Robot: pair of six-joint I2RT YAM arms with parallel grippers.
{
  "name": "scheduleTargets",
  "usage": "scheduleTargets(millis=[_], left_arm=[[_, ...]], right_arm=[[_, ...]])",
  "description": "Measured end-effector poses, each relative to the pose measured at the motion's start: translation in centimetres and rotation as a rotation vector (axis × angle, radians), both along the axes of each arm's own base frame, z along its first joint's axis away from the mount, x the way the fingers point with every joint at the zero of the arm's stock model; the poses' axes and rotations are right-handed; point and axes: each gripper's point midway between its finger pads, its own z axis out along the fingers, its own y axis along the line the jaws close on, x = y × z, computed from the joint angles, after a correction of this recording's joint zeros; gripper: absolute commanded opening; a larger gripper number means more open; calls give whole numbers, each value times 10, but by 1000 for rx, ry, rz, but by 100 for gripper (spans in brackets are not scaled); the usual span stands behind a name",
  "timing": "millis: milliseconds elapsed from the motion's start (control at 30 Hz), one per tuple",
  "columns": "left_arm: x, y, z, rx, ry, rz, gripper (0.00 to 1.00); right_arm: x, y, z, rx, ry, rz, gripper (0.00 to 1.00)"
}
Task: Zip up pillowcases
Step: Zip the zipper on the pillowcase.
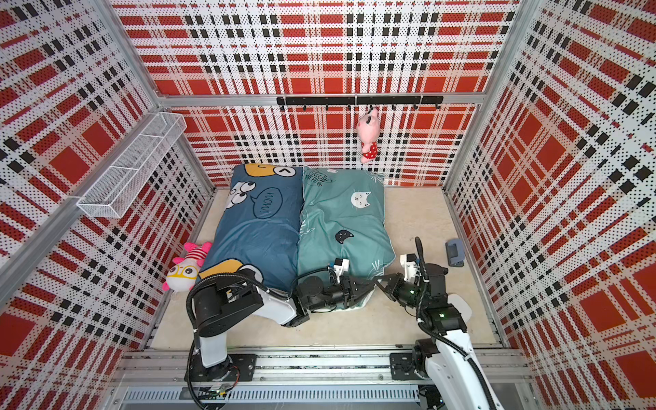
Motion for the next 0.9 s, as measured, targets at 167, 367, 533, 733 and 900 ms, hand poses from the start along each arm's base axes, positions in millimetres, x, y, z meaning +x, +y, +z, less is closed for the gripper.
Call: scheduleTargets(millis=[167,367,533,733,900], left_arm=[[0,0,-1,-2,5,-1,17],[0,0,-3,-2,11,0,12],[0,1,-3,-5,11,0,8],[0,1,-3,-6,11,0,0],[-1,1,-2,-7,-4,-4,0]], right_arm=[[0,0,1,1,-4,1,0],[0,0,1,1,-5,1,0],[0,0,1,1,-5,1,0],[-1,0,2,1,-9,0,0],[-1,-3,3,-24,-16,-9,0]])
